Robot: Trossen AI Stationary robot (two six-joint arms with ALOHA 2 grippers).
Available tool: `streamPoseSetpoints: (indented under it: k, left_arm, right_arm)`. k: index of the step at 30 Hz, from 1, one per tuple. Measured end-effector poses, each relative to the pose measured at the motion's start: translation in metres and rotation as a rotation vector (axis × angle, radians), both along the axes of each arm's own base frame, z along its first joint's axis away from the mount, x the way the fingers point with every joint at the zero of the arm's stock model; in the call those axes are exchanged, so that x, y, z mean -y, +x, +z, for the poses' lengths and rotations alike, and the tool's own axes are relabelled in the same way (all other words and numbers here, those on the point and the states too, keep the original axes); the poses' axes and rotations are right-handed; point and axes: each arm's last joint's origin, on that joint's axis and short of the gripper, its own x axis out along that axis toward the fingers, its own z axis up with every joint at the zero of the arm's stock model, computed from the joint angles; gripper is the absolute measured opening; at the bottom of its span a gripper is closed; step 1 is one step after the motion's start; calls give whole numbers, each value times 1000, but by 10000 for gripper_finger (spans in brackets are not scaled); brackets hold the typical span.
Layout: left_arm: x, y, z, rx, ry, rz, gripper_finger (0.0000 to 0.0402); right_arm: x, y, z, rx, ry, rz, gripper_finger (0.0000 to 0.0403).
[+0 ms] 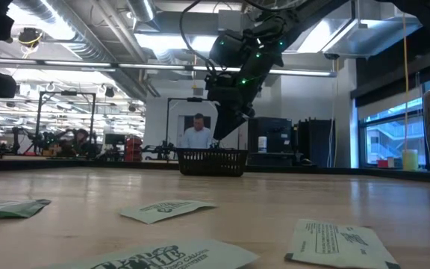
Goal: Pick and place Stevia / Truvia into bins
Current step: Put the white stevia packet into the black bin
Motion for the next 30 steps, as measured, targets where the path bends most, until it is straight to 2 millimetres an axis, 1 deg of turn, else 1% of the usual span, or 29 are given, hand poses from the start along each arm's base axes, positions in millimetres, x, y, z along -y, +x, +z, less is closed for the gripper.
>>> streamPoseSetpoints:
  k: [13,22,25,30]
  left_arm:
    - [0,1,-3,-5,7,-1,79]
    - [6,4,-25,-98,-11,-51,79]
    - [6,4,-27,-103,-7,-54,75]
    - [4,5,-27,-103,-4,-47,56]
  right_arm:
    - [-1,-2,-1,-25,12,-5,102]
    - [-1,-3,-2,-31,12,-2,102]
    - [-1,-3,-2,-37,14,-2,102]
    - [-1,-3,-2,-37,14,-1,102]
